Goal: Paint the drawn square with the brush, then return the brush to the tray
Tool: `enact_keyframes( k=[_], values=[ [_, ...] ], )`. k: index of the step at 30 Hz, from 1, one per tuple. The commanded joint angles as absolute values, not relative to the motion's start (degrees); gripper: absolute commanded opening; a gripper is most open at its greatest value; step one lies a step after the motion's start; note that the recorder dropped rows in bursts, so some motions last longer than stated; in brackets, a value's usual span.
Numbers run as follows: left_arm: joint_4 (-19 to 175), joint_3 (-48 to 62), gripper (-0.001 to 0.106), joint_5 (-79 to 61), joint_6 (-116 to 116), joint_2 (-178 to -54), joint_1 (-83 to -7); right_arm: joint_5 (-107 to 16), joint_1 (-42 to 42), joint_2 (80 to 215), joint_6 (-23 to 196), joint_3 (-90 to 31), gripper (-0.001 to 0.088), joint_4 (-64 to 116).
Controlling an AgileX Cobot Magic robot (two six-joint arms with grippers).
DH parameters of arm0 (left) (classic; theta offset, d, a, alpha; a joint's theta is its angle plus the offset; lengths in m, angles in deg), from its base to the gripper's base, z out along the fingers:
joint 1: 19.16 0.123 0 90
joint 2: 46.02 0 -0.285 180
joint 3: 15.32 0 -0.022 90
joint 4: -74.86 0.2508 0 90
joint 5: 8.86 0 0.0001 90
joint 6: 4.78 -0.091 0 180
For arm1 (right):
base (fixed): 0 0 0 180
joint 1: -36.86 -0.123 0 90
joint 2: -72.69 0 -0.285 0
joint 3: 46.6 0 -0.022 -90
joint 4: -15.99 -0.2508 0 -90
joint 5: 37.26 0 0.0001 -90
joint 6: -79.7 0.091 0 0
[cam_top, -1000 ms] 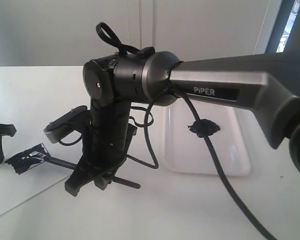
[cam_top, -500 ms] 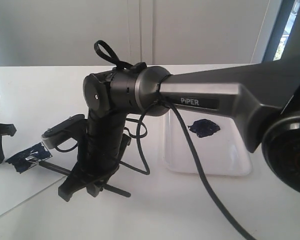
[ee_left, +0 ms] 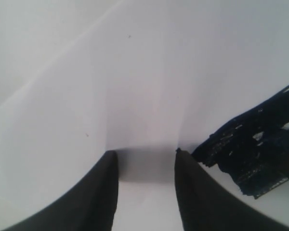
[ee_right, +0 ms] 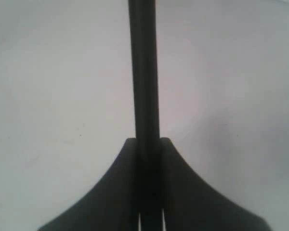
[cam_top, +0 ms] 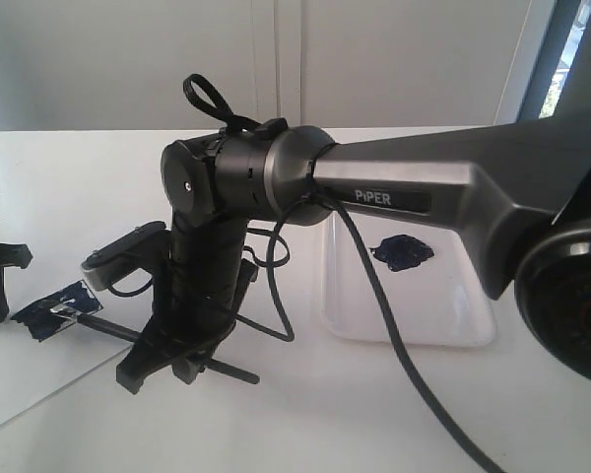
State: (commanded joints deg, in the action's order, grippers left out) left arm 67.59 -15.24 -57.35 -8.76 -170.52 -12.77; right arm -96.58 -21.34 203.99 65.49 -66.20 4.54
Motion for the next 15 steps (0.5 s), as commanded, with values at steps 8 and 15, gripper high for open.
enact_keyframes(
  k=[8, 15],
  values=[
    [67.61, -15.24, 0.044, -57.23, -8.76, -170.52, -12.77, -97.4, -21.34, 203.99, 69.89, -66.2, 0.0, 7.68],
    [67.61, -15.24, 0.044, -57.23, -8.76, -170.52, -12.77, -98.3, -21.34, 203.99, 71.5, -66.2, 0.0, 9.18]
  ],
)
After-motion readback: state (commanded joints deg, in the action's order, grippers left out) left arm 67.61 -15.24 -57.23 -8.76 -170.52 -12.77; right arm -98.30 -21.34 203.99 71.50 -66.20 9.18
